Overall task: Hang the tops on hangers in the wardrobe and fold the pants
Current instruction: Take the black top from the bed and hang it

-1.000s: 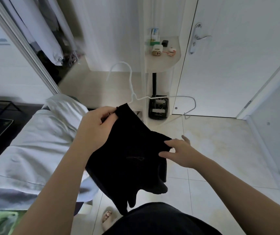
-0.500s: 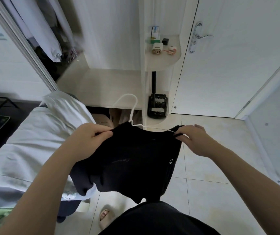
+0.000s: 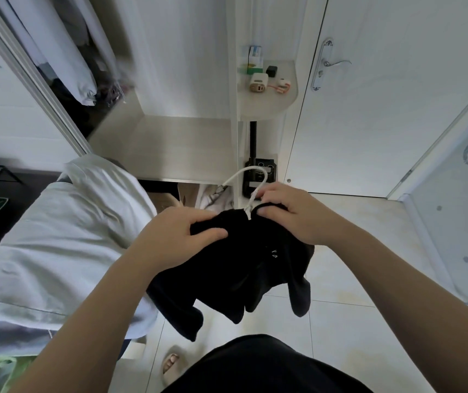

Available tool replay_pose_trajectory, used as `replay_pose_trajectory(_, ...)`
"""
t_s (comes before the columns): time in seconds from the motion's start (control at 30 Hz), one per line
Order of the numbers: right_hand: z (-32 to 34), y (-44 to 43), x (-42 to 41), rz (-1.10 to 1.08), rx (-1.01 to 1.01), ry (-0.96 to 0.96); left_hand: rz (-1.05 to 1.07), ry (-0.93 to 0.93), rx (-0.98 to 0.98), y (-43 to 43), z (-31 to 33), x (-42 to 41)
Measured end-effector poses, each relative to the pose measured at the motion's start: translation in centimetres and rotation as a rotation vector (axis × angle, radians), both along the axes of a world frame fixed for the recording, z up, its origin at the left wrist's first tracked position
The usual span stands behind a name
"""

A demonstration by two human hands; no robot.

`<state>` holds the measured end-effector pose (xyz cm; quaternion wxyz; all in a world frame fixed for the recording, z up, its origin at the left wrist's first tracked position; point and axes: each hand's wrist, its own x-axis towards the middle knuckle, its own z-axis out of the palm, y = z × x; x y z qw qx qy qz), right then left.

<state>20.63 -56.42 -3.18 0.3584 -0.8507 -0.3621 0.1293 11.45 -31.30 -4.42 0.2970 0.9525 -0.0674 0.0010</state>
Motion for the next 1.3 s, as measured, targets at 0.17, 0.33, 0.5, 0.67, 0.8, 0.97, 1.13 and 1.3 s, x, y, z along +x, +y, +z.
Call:
replay_pose_trajectory(0.17, -0.8, 0.8, -0.3, -0.126, 0.194, 0.098, 0.007, -0.222, 0.070, -0.8, -0.2, 0.9)
replay_pose_trajectory(0.33, -1.0, -0.2, -0.5, -0.153, 0.351, 0.234, -0.010, -0.407, 0.117, 0.6, -0.9, 0.5)
replay_pose_trajectory(0.5, -0.9, -2.0, -0.2, -0.209, 0.242, 0.162, 0.283, -0.385, 0.010, 4.0, -1.5, 0.3)
replay_pose_trajectory(0.67, 0.7, -1.8, -0.3, -0.190, 0.113, 0.161, 0.250, -0.307, -0.038, 4.1, -1.1, 0.2)
replay_pose_trajectory(0.8, 1.3, -0.2, -0.7, -0.167, 0.098, 0.120, 0.175, -0.276, -0.056, 3.0, -0.8, 0.4)
replay_pose_trajectory(0.97, 0.9, 0.5, -0.9, -0.189, 0.162, 0.092, 0.137, -0.369, -0.057, 1.6, -1.1, 0.2)
replay_pose_trajectory(1.13, 0.8, -0.2, -0.6, -0.151, 0.135, 0.115, 0.135, -0.445, -0.129, 1.4, -2.1, -0.2)
replay_pose_trajectory(1.3, 0.3, -0.9, -0.1, -0.105, 0.101, 0.127, 0.185, -0.456, -0.223, 1.6, -2.2, 0.0)
